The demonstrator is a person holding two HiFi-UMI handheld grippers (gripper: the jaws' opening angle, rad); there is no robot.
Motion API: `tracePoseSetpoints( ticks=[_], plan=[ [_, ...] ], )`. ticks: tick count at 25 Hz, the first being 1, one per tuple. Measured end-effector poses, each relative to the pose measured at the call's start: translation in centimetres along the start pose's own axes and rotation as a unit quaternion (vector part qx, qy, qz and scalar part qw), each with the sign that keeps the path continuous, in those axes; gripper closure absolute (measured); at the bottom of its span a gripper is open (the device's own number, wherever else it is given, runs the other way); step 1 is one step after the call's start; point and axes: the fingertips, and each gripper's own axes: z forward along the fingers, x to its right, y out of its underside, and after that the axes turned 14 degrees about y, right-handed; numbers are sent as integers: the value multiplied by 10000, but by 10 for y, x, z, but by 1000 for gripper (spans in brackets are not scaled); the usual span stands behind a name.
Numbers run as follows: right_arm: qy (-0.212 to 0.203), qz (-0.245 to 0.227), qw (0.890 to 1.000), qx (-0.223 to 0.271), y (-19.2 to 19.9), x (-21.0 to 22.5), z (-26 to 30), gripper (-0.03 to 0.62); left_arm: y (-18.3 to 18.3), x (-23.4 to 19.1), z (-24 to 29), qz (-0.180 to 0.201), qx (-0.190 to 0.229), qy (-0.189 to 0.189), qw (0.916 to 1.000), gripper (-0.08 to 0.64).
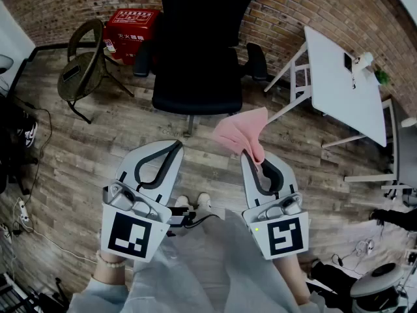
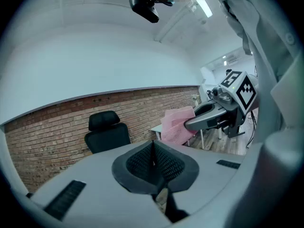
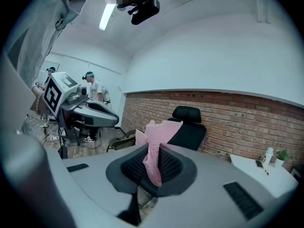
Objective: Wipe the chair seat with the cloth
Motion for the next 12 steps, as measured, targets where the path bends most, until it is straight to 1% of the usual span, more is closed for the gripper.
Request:
tracePoseSetpoints(
  ticks=[12],
  plan=[
    [39, -21, 10000, -9, -3, -6, 13, 532, 4, -14, -2, -13, 56, 1, 10000, 541]
  ],
)
